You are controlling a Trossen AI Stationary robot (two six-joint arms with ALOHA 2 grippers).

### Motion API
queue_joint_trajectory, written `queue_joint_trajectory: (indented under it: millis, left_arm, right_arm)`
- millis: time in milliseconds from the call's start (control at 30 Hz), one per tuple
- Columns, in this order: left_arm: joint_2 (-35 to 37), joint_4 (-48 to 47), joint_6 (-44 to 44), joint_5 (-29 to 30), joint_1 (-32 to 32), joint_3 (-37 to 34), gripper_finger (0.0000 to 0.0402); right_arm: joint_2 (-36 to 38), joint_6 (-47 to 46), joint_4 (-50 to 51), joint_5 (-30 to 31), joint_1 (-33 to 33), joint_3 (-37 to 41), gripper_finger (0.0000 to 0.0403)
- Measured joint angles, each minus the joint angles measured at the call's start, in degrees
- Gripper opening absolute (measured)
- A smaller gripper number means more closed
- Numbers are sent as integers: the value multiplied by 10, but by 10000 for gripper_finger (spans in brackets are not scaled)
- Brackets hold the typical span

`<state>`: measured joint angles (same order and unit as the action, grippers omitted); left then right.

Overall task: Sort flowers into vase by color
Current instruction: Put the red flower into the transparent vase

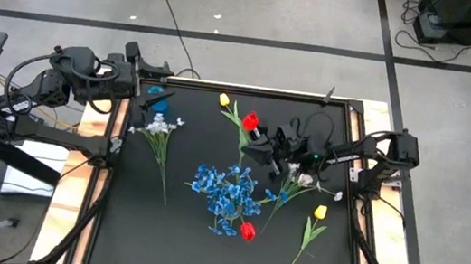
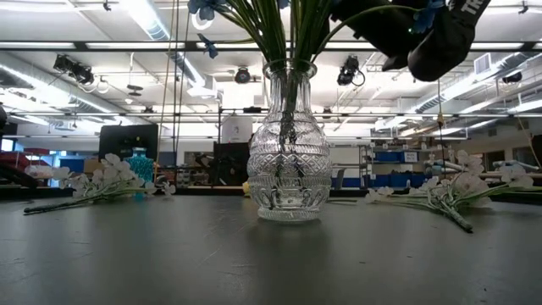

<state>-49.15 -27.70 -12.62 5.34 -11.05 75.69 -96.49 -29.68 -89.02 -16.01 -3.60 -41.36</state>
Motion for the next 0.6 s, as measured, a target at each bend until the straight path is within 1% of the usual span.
queue_joint_trajectory:
  millis: [200,600]
  left_arm:
    - [0,0,0,0,0,0,215]
    - [0,0,0,0,0,0,215]
  right_arm:
    - [0,41,13,1,14,0,2]
    - [0,44,25,9,33,0,3]
